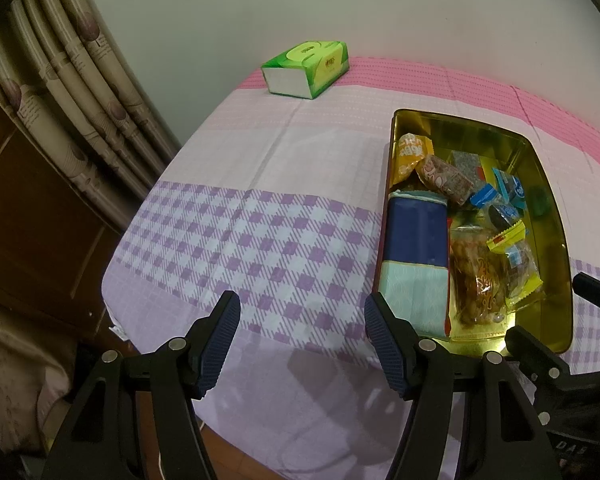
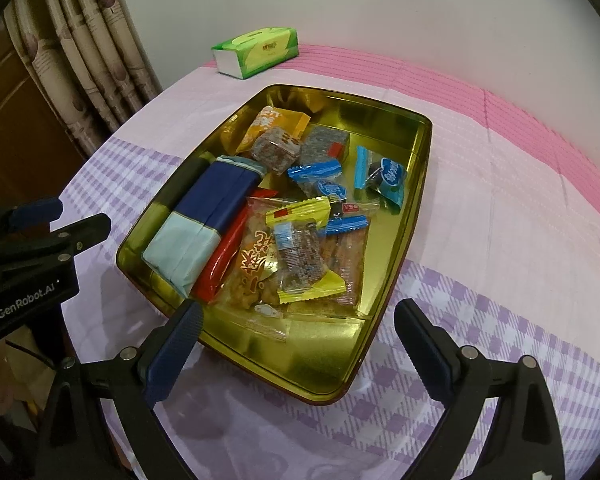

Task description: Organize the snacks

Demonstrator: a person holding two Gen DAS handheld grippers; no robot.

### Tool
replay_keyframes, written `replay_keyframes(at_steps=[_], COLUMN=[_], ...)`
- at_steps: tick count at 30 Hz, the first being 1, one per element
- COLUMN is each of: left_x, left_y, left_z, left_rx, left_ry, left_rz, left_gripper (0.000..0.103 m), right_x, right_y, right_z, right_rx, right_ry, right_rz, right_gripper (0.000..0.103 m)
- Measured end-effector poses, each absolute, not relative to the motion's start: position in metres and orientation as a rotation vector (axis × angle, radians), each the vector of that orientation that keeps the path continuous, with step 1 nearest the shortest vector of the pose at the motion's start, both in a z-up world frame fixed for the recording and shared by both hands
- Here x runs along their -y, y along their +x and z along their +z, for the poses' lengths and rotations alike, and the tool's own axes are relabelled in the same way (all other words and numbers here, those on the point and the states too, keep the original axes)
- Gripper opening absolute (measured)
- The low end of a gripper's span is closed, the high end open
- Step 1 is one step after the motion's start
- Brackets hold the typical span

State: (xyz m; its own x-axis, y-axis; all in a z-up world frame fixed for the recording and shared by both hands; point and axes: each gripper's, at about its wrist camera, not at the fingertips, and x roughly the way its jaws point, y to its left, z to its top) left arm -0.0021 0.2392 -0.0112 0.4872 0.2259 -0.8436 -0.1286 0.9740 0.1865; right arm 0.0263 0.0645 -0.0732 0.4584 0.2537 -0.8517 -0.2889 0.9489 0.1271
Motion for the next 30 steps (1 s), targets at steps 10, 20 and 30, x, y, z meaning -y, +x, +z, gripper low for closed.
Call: replay_keyframes(at_steps=[10, 20, 30], left_x=[-0.2402, -0.2397, -0.2420], left_y=[-0.0031, -0.0012, -0.0033], left_z=[-0.0137, -0.0136, -0.0182], left_rx=[-1.044, -1.046, -1.056], left_ry=[0.106, 0.106, 0.111], left_rz=[0.214, 0.214, 0.210], left_gripper=[0.065, 0.065, 0.065], right_x=[-0.0621, -0.0597, -0.0594], right_y=[0.0263, 0.0267, 0.0264], right_z=[-0.0716, -0.0685, -0.0682], right_rx=[-1.038, -1.026, -1.024], right_ry=[-0.026, -0.013, -0.016], right_rz=[0.327, 0.321, 0.319], right_gripper=[0.095, 0.095, 0.095])
